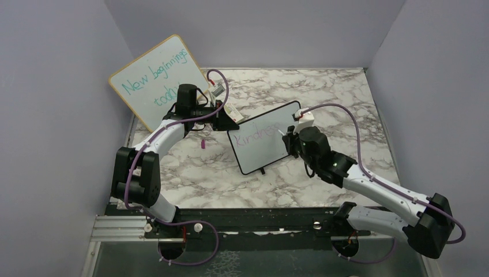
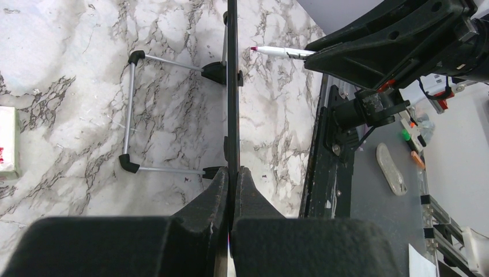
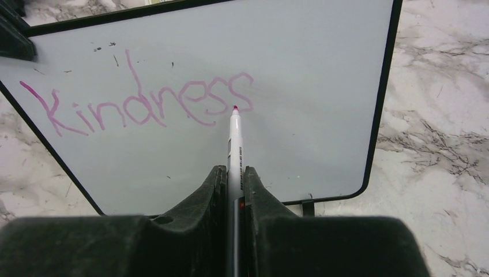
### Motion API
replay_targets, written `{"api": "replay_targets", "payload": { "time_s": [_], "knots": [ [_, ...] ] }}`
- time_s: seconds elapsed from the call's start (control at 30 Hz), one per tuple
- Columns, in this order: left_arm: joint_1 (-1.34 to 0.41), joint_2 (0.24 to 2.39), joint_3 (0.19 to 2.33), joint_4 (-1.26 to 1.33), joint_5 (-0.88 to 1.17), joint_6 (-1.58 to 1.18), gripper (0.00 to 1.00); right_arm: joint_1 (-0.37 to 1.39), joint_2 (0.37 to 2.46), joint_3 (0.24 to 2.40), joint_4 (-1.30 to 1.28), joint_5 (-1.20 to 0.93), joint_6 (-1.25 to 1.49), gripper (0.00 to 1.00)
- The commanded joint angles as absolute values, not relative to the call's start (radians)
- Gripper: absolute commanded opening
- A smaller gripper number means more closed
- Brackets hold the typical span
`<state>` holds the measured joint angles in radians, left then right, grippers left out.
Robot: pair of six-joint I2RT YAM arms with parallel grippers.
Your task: Write a sentence on the whiteboard
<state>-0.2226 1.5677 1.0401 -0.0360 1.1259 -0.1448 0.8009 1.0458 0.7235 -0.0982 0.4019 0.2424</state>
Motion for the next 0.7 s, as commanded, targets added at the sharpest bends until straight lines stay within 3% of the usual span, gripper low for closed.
{"api": "replay_targets", "payload": {
  "time_s": [0.0, 0.37, 0.67],
  "knots": [
    [-0.239, 1.611, 1.026, -0.117, 1.079, -0.102, 0.0, 0.798, 0.986, 0.7, -0.094, 0.381, 0.242, 0.0],
    [-0.235, 1.61, 1.031, -0.129, 1.065, -0.103, 0.0, 0.862, 0.929, 0.662, -0.126, 0.407, 0.236, 0.0],
    [-0.234, 1.597, 1.03, -0.132, 1.056, -0.111, 0.0, 1.065, 0.965, 0.63, -0.087, 0.56, 0.248, 0.0]
  ]
}}
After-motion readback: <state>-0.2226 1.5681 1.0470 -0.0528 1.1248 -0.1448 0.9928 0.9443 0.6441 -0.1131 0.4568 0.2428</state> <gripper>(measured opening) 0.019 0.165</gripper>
